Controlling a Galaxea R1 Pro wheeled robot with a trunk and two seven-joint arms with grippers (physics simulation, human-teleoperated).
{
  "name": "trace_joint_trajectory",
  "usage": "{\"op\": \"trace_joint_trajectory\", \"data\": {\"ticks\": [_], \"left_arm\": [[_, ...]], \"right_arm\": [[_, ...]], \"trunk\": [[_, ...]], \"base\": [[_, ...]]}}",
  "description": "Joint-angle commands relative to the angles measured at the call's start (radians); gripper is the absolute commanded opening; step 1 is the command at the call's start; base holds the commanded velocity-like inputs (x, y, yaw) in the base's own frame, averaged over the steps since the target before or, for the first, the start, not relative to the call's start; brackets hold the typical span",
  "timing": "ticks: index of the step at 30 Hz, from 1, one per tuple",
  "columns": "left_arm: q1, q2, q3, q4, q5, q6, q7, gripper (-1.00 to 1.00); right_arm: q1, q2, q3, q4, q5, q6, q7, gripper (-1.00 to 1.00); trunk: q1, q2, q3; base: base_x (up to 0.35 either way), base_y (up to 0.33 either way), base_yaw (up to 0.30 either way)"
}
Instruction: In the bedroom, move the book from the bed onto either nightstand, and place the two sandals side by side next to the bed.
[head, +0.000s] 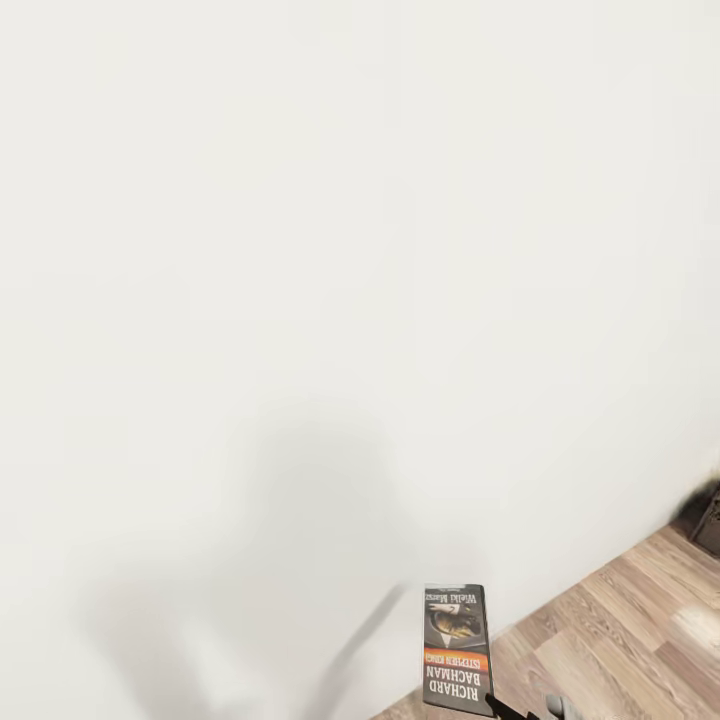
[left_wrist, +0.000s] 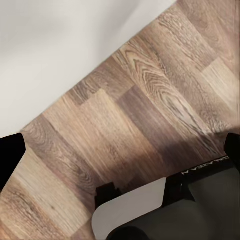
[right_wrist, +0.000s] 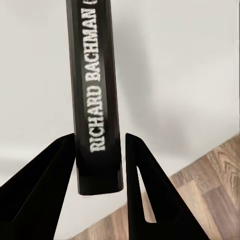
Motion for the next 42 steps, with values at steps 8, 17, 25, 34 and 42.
{"op": "trace_joint_trajectory", "data": {"ticks": [8, 17, 25, 34, 42], "left_arm": [[0.0, 0.0, -0.006, 0.0, -0.005, -0.006, 0.0, 1.0], [0.0, 0.0, -0.006, 0.0, -0.005, -0.006, 0.0, 1.0], [0.0, 0.0, -0.006, 0.0, -0.005, -0.006, 0.0, 1.0], [0.0, 0.0, -0.005, 0.0, -0.005, -0.006, 0.0, 1.0], [0.0, 0.0, -0.006, 0.0, -0.005, -0.006, 0.0, 1.0]], "right_arm": [[-0.001, 0.0, 0.005, 0.0, -0.009, -0.002, 0.001, -1.0], [-0.001, 0.0, 0.004, 0.0, -0.009, -0.002, 0.001, -1.0], [-0.001, 0.0, 0.005, 0.001, -0.01, -0.002, 0.001, -1.0], [-0.001, 0.0, 0.004, 0.001, -0.009, -0.002, 0.001, -1.0], [-0.001, 0.0, 0.004, 0.001, -0.009, -0.002, 0.001, -1.0]], "trunk": [[0.0, -0.001, -0.001], [0.0, -0.001, -0.001], [0.0, -0.001, -0.001], [0.0, -0.001, -0.001], [0.0, -0.001, -0.001]], "base": [[0.002, 0.0, -0.275], [0.0, 0.0, -0.275], [0.0, 0.0, -0.275], [0.0, 0.0, -0.275], [0.0, 0.0, -0.275]]}}
